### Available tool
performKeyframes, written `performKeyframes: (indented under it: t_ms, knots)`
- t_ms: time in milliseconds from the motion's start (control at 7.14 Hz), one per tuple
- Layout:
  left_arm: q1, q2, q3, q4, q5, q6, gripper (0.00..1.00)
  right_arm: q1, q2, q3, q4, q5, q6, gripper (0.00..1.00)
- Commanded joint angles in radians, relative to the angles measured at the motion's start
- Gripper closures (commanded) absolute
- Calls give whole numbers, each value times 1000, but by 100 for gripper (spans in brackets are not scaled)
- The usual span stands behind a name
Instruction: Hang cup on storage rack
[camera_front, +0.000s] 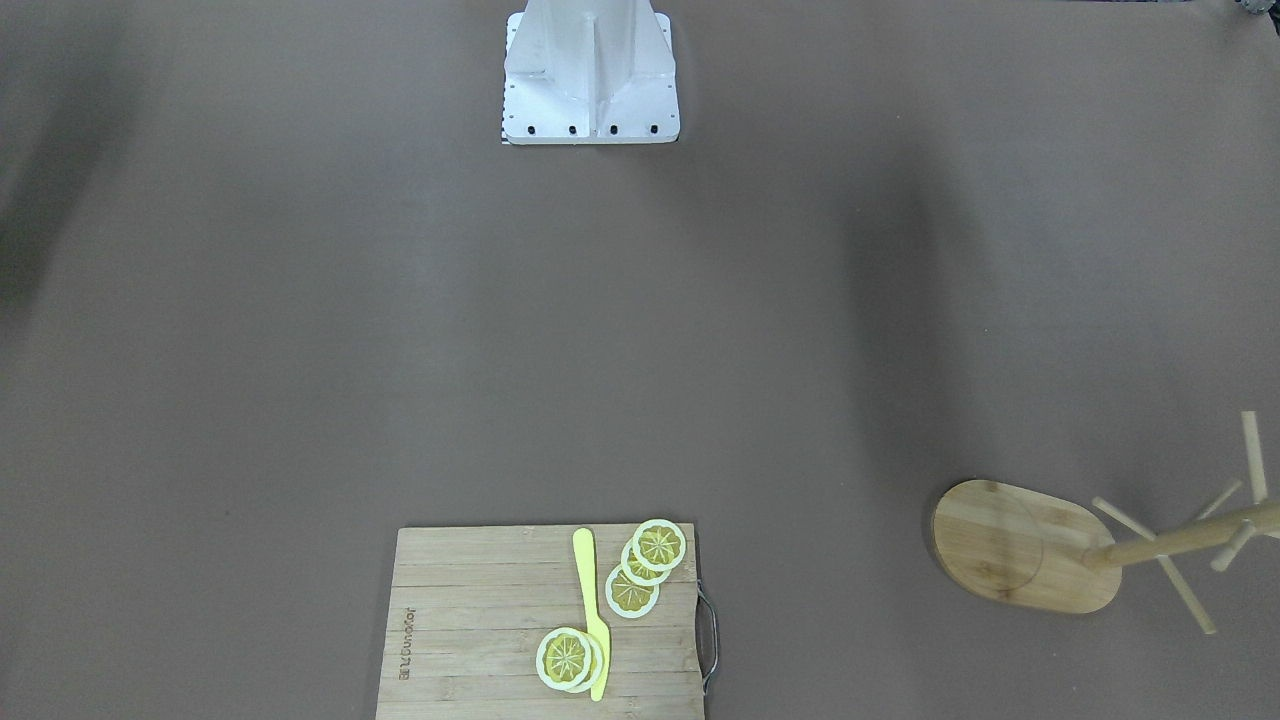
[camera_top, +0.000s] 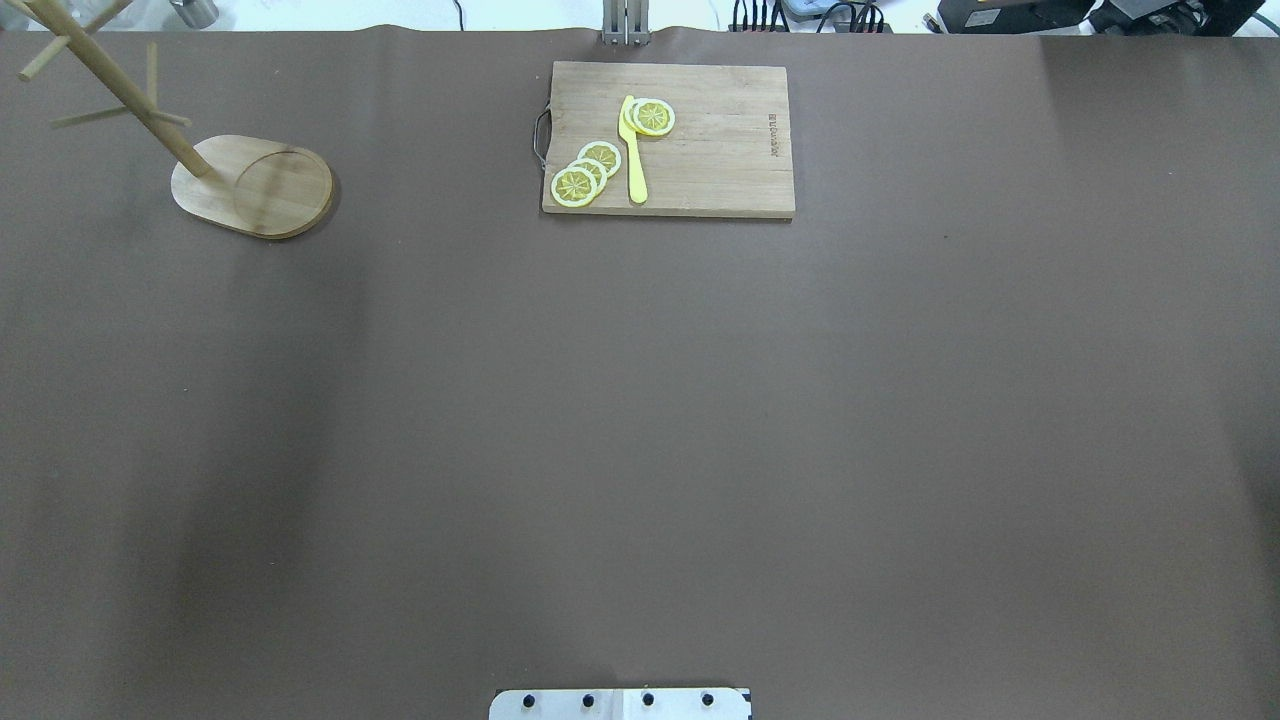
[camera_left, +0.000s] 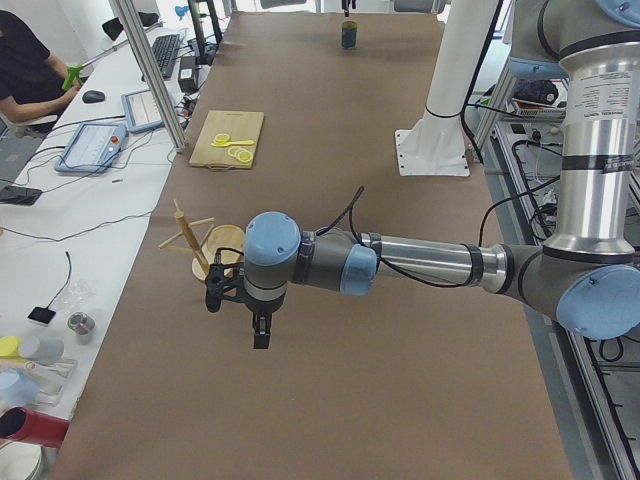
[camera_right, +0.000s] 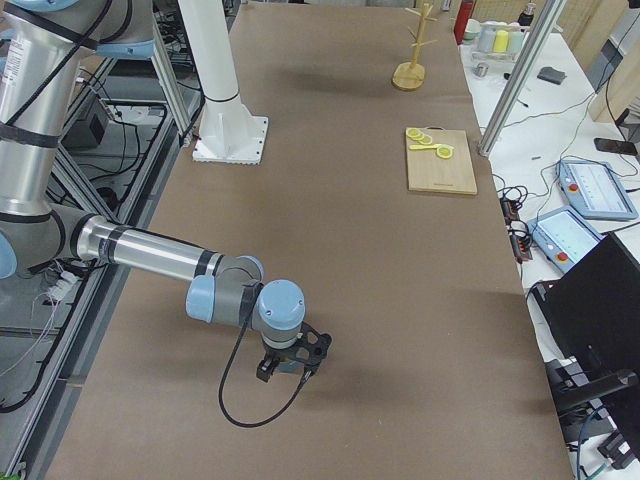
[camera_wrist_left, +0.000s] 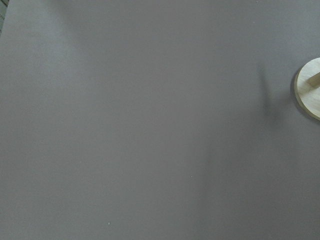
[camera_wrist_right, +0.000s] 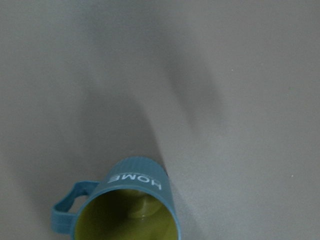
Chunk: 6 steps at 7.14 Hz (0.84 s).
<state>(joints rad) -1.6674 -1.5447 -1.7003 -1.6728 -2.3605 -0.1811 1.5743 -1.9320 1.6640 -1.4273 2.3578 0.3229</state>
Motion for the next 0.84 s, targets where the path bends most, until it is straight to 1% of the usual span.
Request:
performKeyframes:
  t_ms: [0, 280, 700]
  knots:
    - [0, 0, -1, 1, 0, 0, 2, 0, 7, -104, 137, 1, 56, 0]
    - [2, 0, 4, 1, 1, 3, 2, -2, 7, -108, 151, 8, 59, 0]
    - [2, 0, 8, -1, 1, 5, 2, -19, 14, -108, 154, 41, 58, 0]
